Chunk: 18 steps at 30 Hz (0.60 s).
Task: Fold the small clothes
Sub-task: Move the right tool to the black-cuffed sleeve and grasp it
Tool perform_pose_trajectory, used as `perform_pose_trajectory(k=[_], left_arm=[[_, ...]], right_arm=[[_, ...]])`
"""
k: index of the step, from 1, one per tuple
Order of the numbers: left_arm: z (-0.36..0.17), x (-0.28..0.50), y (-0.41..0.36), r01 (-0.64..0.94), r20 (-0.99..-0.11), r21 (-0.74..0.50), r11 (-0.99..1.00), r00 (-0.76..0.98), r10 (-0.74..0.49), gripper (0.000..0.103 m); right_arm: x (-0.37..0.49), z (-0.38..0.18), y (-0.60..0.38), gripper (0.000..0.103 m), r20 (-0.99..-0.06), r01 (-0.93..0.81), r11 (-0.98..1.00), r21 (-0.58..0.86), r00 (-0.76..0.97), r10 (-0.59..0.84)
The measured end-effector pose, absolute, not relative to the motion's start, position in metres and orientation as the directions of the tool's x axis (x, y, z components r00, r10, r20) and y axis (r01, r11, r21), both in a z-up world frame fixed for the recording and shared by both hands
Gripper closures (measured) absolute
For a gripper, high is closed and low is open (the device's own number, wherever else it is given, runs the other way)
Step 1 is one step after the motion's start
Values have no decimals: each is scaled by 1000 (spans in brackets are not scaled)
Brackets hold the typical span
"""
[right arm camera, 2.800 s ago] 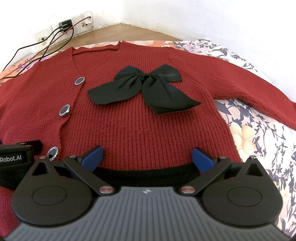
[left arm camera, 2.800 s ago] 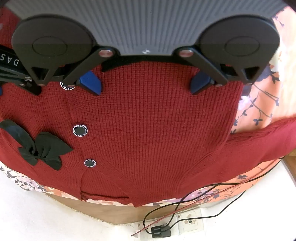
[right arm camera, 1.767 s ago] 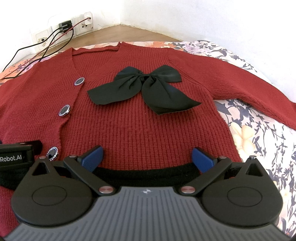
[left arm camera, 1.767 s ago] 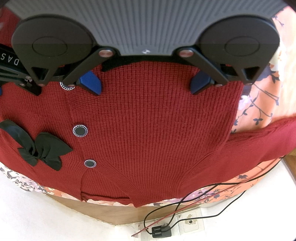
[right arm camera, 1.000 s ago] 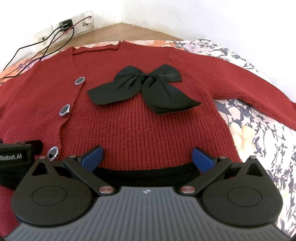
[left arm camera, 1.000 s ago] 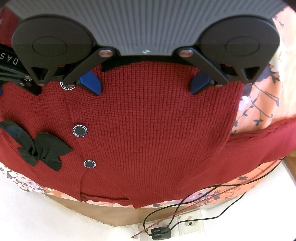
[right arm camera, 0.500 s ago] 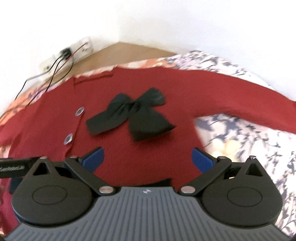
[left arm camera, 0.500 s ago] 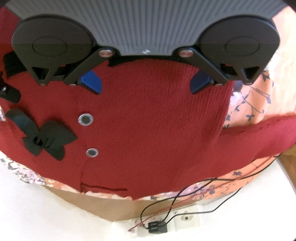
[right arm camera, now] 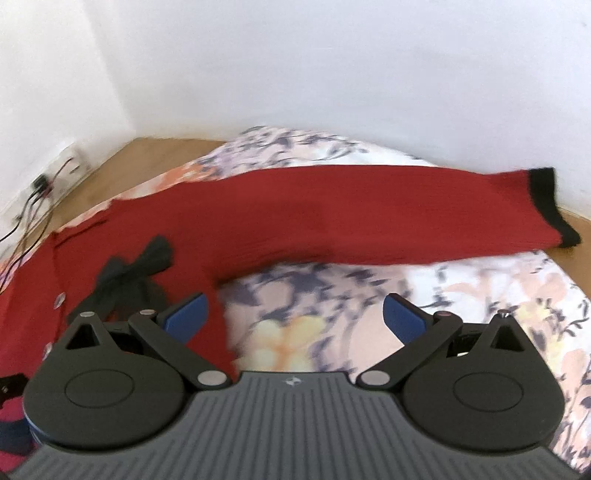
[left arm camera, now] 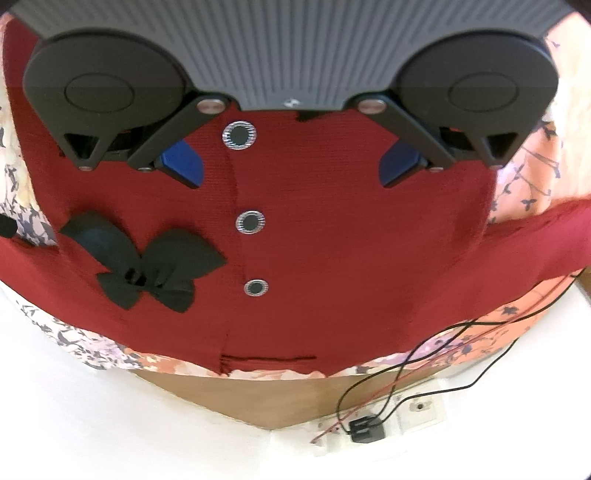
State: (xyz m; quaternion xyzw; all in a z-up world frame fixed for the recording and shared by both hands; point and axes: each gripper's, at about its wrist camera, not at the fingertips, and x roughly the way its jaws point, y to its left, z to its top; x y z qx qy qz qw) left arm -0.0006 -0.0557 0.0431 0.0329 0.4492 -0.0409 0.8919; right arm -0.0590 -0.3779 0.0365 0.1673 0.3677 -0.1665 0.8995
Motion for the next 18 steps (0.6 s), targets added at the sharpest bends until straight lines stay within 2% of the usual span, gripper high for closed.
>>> perform_pose_trajectory(k=[12, 18], left_arm=[[38, 2, -89, 125, -807, 33, 992, 588, -47, 0], [34, 4, -96, 113, -815, 42, 993, 579, -32, 0]], right_arm=[[-71, 17, -466, 0, -708, 557, 801, 220, 656, -262], [-63, -3, -494, 0, -715, 577, 772, 267, 656, -243]])
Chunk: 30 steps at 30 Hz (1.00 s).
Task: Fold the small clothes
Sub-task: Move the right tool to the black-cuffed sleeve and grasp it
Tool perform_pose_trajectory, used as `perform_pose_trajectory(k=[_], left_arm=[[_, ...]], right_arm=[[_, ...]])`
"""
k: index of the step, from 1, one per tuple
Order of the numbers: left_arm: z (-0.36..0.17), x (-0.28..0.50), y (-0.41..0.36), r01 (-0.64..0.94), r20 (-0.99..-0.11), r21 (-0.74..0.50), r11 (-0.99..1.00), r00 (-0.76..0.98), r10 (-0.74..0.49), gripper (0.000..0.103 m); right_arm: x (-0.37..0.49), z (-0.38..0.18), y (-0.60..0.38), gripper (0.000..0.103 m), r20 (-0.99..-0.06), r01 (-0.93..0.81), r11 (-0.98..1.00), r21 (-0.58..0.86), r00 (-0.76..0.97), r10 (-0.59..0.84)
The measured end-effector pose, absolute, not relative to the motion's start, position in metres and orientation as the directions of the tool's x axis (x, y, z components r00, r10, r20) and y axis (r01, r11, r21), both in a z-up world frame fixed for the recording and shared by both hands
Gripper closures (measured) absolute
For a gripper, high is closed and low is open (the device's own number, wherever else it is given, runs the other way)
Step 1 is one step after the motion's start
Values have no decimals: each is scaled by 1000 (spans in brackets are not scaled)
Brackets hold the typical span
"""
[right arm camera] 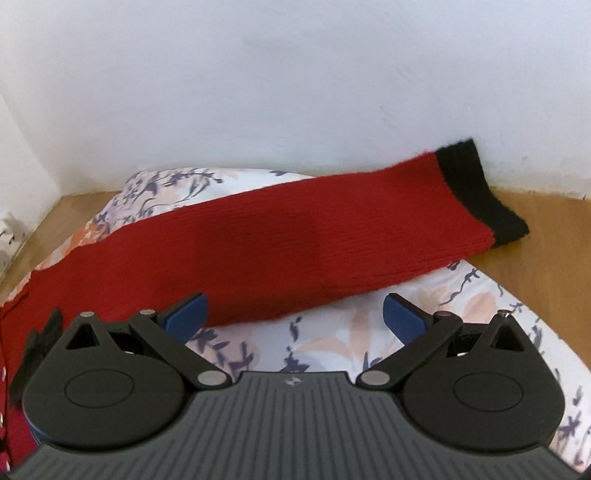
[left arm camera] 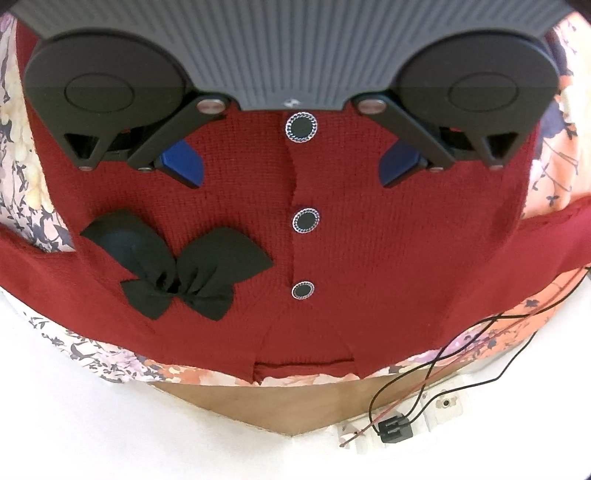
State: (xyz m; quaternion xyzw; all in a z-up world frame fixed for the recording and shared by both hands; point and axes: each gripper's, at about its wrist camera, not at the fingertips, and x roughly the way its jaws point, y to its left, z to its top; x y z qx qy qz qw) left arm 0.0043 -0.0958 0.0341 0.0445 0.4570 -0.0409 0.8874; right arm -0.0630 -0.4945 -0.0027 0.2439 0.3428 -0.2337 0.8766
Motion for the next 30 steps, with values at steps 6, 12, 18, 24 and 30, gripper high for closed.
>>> perform_pose_trajectory(k=[6, 12, 18, 24, 30], left_arm=[[27, 9, -95, 81, -831, 53, 995, 557, -1, 0], [15, 11, -91, 54, -856, 46, 997, 517, 11, 0], [8, 9, -93, 55, -867, 50, 997, 498, 15, 0], [7, 6, -94, 55, -865, 55, 997, 502, 20, 0], [11, -1, -93, 49, -862, 57, 997, 507, 24, 0]], right_arm=[[-52, -14, -499, 0, -688, 568, 789, 235, 671, -278], [-49, -17, -505, 0, -654, 554, 786, 274, 707, -270], [-53, -19, -513, 0, -608, 544, 760, 357, 752, -253], [-62, -17, -524, 9, -557, 567, 702, 431, 779, -287], [-64, -13, -532, 66, -571, 617, 680, 397, 746, -343]])
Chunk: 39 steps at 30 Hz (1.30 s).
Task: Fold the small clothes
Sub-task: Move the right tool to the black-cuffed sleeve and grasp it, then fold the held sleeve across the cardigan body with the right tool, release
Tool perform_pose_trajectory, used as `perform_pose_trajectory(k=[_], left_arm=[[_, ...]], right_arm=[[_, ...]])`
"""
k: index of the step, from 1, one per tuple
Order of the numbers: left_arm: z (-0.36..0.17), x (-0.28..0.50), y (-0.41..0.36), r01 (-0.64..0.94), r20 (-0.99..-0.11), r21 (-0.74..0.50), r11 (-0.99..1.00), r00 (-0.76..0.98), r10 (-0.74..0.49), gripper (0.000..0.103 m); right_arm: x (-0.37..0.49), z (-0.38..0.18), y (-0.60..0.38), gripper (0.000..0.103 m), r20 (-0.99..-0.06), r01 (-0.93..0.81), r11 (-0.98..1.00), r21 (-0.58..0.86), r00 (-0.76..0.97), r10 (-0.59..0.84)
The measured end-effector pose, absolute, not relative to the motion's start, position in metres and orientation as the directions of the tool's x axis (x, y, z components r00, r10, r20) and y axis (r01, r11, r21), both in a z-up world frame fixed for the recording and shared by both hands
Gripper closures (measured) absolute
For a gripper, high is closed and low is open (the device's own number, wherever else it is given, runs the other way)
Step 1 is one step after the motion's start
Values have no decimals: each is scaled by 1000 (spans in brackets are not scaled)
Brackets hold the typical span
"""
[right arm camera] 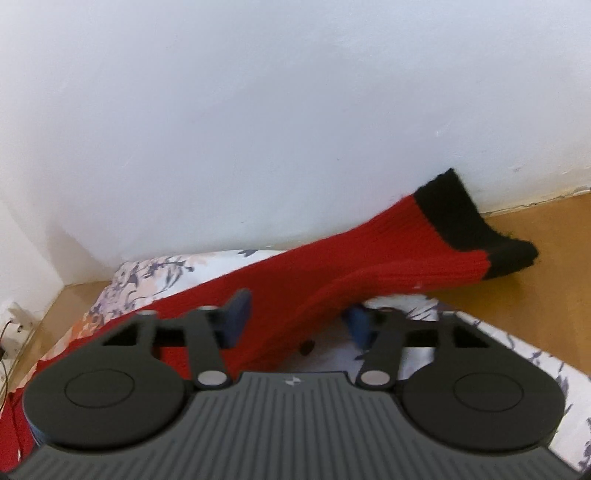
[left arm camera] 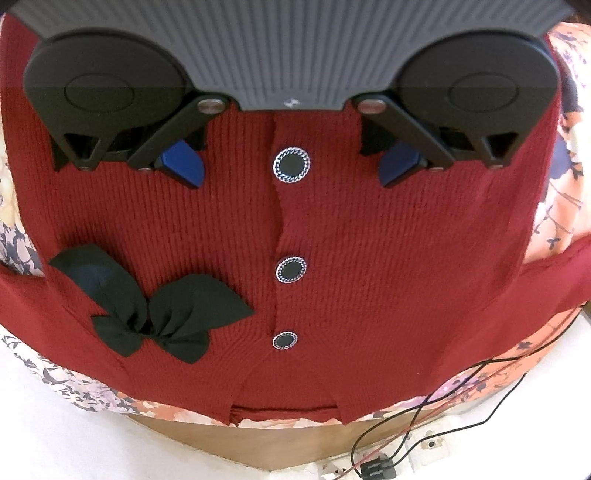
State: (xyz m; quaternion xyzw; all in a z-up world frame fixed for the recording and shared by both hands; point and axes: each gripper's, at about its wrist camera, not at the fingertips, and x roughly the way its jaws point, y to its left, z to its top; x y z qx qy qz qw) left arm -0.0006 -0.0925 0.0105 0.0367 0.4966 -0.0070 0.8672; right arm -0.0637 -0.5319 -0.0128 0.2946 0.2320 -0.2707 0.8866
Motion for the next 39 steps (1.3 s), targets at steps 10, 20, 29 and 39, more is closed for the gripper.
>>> perform_pose_trajectory(k=[10, 20, 29, 39], left_arm=[[20, -9, -80, 31, -845, 52, 998, 534, 28, 0], [33, -5, -64, 54, -824, 19, 998, 566, -15, 0], [37, -1, -45, 64, -820, -2, 998, 572, -38, 0], [44, 4, -14, 50, -802, -5, 999, 596, -34, 0]], right_arm=[[-77, 17, -519, 91, -505, 544, 728, 416, 804, -313], [-86, 67, -465, 92, -412, 414, 799, 436, 881, -232], [-70, 86, -414, 92, -396, 337, 844, 417, 903, -165], [-32, 103, -346, 92, -392, 272, 885, 378, 913, -113]])
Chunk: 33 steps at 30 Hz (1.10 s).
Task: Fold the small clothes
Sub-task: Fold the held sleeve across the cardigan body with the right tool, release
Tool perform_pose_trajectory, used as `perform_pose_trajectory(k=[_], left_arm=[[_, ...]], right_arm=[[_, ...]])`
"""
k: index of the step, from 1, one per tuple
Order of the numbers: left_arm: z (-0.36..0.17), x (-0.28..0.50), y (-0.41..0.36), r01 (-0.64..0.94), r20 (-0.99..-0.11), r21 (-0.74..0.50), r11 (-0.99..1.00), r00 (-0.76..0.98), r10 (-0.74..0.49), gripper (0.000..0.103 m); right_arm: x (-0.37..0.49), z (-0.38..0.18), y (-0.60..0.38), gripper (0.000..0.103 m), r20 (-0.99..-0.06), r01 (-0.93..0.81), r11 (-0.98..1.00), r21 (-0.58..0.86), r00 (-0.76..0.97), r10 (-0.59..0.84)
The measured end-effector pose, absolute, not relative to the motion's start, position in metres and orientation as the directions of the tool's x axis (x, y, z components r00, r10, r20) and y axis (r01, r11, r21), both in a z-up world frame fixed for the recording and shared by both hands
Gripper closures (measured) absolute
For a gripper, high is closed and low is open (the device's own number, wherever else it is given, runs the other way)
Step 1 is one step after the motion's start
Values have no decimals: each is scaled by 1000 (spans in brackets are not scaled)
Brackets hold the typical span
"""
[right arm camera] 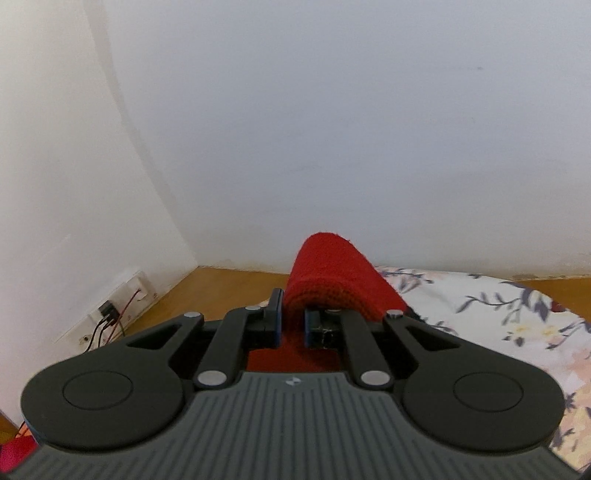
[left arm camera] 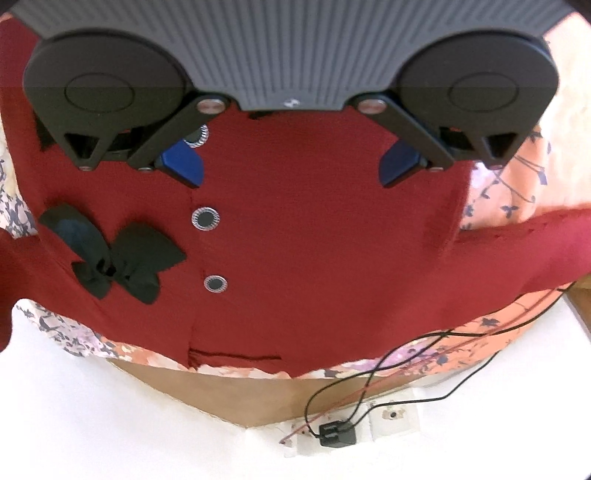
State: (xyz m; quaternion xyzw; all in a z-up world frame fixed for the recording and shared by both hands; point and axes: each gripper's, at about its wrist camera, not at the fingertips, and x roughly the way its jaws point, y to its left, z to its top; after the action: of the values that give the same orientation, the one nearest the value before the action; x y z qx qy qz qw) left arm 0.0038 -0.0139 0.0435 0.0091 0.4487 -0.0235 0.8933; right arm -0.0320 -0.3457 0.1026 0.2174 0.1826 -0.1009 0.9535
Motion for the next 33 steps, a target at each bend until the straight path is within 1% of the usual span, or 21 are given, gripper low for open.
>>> perform_pose_trajectory(k=[8, 15, 20, 25, 33], left_arm=[[48, 5, 12, 34, -789, -26, 999, 613, -41, 0], [51, 8, 31, 19, -783, -33, 999, 621, -37, 0], [51, 9, 44, 14, -779, -30, 999, 626, -32, 0], [48, 11, 58, -1, -783, -37, 999, 622, -29, 0], [43, 15, 76, -12, -785, -39, 999, 619, -24, 0]], right_arm=[[1, 108, -295, 92, -398, 216, 910, 354, 915, -62], [28, 100, -248, 92, -418, 164, 927, 337, 908, -8], [38, 92, -212, 92, -434, 100, 939, 330, 899, 57], [54, 77, -175, 92, -469, 54, 950, 309, 877, 103], [69, 31, -133, 92, -559, 26, 956, 291, 816, 148]])
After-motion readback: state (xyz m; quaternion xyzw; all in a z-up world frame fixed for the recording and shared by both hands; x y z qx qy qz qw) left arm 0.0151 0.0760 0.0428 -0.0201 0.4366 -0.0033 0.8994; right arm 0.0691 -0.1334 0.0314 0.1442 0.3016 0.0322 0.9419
